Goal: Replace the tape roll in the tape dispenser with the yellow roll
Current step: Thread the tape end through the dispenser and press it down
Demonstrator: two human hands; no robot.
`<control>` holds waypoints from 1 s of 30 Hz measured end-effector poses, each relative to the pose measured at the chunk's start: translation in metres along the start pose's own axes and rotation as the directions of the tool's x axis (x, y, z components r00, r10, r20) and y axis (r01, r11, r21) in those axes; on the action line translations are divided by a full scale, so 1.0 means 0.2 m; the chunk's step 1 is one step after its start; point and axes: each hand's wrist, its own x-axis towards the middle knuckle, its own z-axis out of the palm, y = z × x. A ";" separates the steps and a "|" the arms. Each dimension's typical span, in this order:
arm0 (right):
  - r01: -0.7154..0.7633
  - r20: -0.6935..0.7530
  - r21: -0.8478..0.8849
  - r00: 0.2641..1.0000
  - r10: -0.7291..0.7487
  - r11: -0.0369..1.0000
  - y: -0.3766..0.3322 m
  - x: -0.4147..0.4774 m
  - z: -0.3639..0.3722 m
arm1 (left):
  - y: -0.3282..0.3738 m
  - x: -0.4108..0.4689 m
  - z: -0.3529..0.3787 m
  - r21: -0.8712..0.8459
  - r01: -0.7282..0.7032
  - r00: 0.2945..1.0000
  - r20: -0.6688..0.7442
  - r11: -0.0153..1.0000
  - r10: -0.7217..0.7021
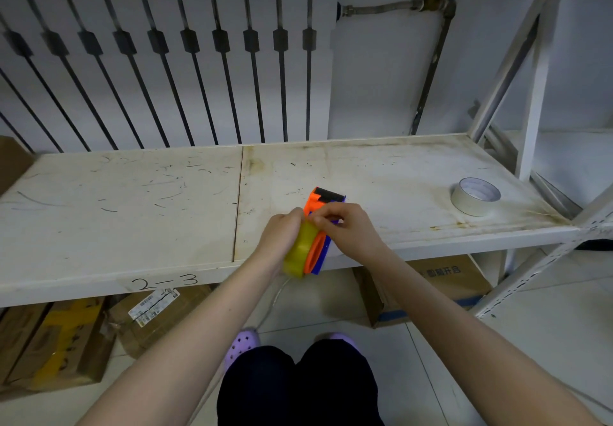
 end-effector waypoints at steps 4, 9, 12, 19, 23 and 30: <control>0.024 0.161 0.057 0.986 -0.033 0.998 0.03 -0.05 -0.06 | 0.06 0.02 0.00 0.070 0.034 0.999 0.008 0.997 -0.034; 0.128 0.209 -0.148 0.973 -0.096 0.981 0.07 -0.08 -0.02 | 0.08 0.01 0.02 0.109 0.066 0.998 0.010 0.992 -0.068; 0.140 0.110 -0.204 0.987 -0.120 0.969 0.07 -0.06 0.01 | 0.10 0.02 0.01 0.145 0.082 0.997 -0.019 0.986 -0.080; 0.143 0.038 -0.354 0.990 -0.138 0.924 0.06 -0.05 0.02 | 0.14 0.00 0.03 0.161 0.106 0.994 -0.003 0.981 -0.107; 0.107 0.029 -0.377 0.994 -0.104 0.920 0.06 -0.05 0.00 | 0.12 0.00 0.05 0.096 0.127 0.992 -0.007 0.987 -0.126; 0.094 0.023 -0.358 0.996 -0.092 0.929 0.08 -0.04 0.00 | 0.08 -0.01 0.05 0.032 0.118 0.993 0.011 0.992 -0.119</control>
